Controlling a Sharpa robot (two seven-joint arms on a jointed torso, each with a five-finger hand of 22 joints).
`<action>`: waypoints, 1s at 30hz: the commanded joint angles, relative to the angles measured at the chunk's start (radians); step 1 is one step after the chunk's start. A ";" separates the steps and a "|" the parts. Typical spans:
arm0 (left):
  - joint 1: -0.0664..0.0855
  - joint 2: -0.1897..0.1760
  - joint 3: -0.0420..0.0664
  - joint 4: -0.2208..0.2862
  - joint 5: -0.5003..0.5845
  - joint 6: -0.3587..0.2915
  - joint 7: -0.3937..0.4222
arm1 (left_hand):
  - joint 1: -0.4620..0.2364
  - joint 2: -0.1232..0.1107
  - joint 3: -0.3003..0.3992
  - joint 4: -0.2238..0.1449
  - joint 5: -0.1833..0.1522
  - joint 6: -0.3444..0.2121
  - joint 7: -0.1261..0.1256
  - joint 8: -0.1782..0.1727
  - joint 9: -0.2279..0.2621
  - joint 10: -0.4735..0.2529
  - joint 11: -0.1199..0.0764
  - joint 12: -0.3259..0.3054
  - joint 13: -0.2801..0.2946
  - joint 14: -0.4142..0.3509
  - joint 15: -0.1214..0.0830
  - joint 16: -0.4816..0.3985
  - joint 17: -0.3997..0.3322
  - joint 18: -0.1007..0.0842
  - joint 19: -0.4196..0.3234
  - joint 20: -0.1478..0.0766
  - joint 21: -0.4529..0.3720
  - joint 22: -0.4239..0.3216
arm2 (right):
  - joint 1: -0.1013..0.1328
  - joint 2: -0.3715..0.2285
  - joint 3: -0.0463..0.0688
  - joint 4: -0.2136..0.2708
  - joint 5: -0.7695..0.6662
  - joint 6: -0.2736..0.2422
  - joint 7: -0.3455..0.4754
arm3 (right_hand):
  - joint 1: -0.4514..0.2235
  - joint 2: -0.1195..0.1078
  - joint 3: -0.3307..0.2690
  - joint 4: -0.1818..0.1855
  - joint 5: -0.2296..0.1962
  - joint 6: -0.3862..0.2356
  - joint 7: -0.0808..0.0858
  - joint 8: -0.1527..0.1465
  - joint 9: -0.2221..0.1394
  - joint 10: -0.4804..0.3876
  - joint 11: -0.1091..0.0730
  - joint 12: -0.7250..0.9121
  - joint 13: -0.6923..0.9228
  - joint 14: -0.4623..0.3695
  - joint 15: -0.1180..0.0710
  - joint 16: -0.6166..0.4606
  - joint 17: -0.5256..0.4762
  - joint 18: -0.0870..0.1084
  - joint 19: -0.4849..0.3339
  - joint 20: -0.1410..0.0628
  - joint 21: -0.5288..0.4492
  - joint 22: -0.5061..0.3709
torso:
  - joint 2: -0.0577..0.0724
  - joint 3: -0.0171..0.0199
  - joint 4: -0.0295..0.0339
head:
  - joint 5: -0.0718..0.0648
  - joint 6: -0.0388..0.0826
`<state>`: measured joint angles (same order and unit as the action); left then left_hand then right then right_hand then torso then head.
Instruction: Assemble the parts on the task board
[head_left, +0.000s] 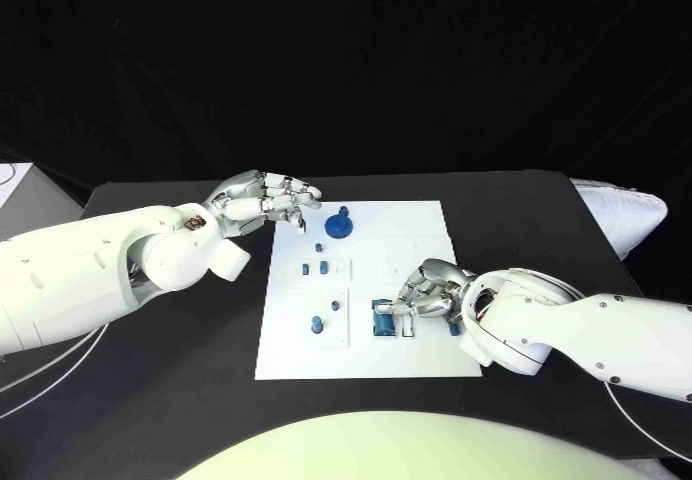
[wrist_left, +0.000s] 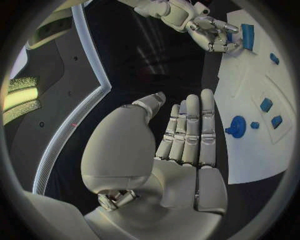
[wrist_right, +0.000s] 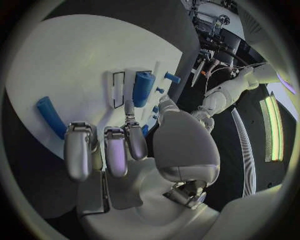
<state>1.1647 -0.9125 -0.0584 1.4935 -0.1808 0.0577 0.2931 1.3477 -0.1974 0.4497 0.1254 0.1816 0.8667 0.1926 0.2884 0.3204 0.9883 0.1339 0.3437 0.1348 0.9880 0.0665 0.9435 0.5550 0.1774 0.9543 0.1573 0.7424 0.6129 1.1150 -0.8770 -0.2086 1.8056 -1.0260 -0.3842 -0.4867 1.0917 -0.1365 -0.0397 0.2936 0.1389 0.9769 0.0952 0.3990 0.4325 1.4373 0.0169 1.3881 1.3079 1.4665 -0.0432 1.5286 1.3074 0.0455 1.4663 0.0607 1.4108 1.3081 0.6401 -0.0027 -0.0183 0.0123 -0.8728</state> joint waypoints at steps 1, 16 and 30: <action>0.000 0.001 0.000 0.002 -0.001 0.020 0.007 | -0.007 0.005 -0.001 0.007 -0.003 0.001 0.003 0.000 0.001 -0.006 0.001 -0.004 0.002 -0.004 0.001 -0.005 -0.002 0.005 -0.005 0.005 -0.006 -0.001 | -0.001 -0.002 0.000 0.003 -0.027 -0.010 0.017 | -0.002 0.013 -0.026 0.001 -0.010 -0.010 -0.001 0.007 0.001 -0.010 0.002 -0.007 0.090 0.082 -0.007 -0.006 0.173 -0.010 0.054 -0.006 -0.008 0.185 | 0.000 0.0000 -0.0001 | -0.001 0.000; 0.000 0.000 0.000 0.002 -0.001 0.020 0.008 | -0.007 0.005 -0.001 0.007 -0.003 0.001 0.003 0.000 0.001 -0.006 0.001 -0.004 0.002 -0.004 0.001 -0.005 -0.002 0.005 -0.005 0.005 -0.006 -0.001 | -0.004 -0.043 0.000 0.033 -0.031 0.008 0.104 | 0.168 0.063 -0.039 -0.016 0.019 -0.010 -0.006 0.033 0.005 -0.001 -0.003 0.001 0.102 0.084 -0.011 -0.005 0.179 -0.011 0.058 -0.010 -0.003 0.191 | 0.000 0.0006 -0.0002 | 0.001 0.000; 0.000 0.000 0.000 0.002 -0.002 0.023 0.008 | -0.002 0.008 -0.004 0.009 -0.003 0.001 0.002 0.002 0.002 -0.007 0.000 -0.003 0.003 -0.007 0.001 -0.007 -0.002 0.005 -0.005 0.006 -0.010 -0.003 | -0.026 -0.067 0.000 0.052 -0.119 0.050 0.131 | 0.336 0.022 0.041 -0.040 -0.009 0.045 -0.042 0.103 0.037 0.043 -0.034 0.055 0.153 0.084 -0.036 -0.007 0.177 -0.013 0.061 -0.031 0.004 0.198 | 0.000 -0.0006 0.0003 | -0.003 0.000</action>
<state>1.1647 -0.9136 -0.0583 1.4932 -0.1809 0.0581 0.2928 1.3477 -0.1974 0.4454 0.1298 0.1816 0.8667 0.1926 0.2884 0.3204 0.9883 0.1339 0.3437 0.1365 0.9880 0.0665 0.9397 0.5543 0.1774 0.9506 0.1609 0.7350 0.6109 1.0934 -0.9448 -0.2085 1.8563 -1.0950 -0.3608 -0.3750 1.4173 -0.1170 -0.0035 0.2537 0.1252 1.0176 0.0549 0.4993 0.4691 1.4642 -0.0099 1.4394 1.3081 1.4665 -0.0720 1.5247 1.3073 0.0456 1.4664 0.0353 1.4113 1.3076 0.6394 -0.0028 -0.0189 0.0105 -0.8728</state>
